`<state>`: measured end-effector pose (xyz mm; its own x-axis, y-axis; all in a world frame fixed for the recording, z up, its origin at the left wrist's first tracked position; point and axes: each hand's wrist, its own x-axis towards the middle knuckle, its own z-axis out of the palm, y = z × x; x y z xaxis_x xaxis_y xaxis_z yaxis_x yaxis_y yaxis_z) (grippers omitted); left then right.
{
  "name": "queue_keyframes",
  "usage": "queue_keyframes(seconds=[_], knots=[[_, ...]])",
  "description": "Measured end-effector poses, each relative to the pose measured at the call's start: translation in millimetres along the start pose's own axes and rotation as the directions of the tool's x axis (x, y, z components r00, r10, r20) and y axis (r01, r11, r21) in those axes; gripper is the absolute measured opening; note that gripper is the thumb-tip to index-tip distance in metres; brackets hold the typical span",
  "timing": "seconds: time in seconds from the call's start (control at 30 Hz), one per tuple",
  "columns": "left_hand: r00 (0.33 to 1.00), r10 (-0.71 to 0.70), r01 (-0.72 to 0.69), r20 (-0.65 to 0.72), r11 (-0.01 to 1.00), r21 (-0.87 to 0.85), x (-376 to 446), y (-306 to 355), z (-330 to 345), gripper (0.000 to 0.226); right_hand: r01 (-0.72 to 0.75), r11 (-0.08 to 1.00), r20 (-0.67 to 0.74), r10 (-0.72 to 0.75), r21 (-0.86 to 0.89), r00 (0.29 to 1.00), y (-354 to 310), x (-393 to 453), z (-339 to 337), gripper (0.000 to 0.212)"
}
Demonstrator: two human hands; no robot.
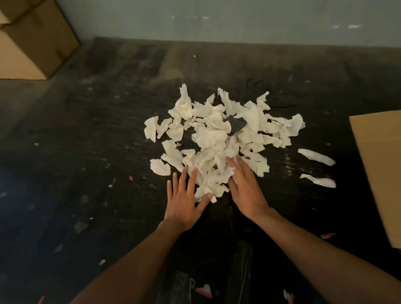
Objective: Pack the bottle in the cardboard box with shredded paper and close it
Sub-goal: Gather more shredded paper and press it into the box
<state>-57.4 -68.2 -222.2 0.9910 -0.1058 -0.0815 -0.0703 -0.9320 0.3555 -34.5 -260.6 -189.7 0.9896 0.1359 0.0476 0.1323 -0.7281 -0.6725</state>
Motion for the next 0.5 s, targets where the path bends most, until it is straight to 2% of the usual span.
queue_keyframes(seconds=[0.07, 0.17, 0.27, 0.3, 0.37, 0.43, 0.5], knots=[[0.995, 0.034, -0.038, -0.098, 0.998, -0.047, 10, -6, -13, 0.077, 0.067, 0.992, -0.012, -0.066, 0.110, 0.998, -25, 16, 0, 0.064], [0.966, 0.022, -0.040, -0.257, 0.997, -0.067, 26, -22, -36, 0.064, 0.178, 0.978, -0.070, -0.171, 0.110, 0.983, -45, 34, -9, 0.067], [0.955, -0.047, 0.012, -0.292, 0.993, -0.119, 45, -47, -50, 0.059, 0.168, 0.975, -0.360, -0.105, 0.147, 0.927, -33, 41, -23, 0.047], [0.954, -0.072, 0.035, -0.291, 0.991, -0.128, 51, -56, -52, 0.060, 0.100, 0.987, -0.449, -0.032, 0.127, 0.893, -21, 43, -27, 0.043], [0.958, -0.148, 0.112, -0.246, 0.982, -0.154, 65, -74, -52, 0.067, -0.157, 0.985, -0.558, 0.167, 0.067, 0.813, 12, 44, -39, 0.044], [0.955, -0.230, 0.192, -0.184, 0.960, -0.205, 78, -88, -50, 0.075, -0.459, 0.888, -0.583, 0.374, 0.002, 0.721, 50, 41, -56, 0.050], [0.949, -0.278, 0.237, -0.148, 0.940, -0.247, 94, -94, -49, 0.081, -0.676, 0.735, -0.551, 0.546, -0.046, 0.631, 84, 36, -73, 0.055]])
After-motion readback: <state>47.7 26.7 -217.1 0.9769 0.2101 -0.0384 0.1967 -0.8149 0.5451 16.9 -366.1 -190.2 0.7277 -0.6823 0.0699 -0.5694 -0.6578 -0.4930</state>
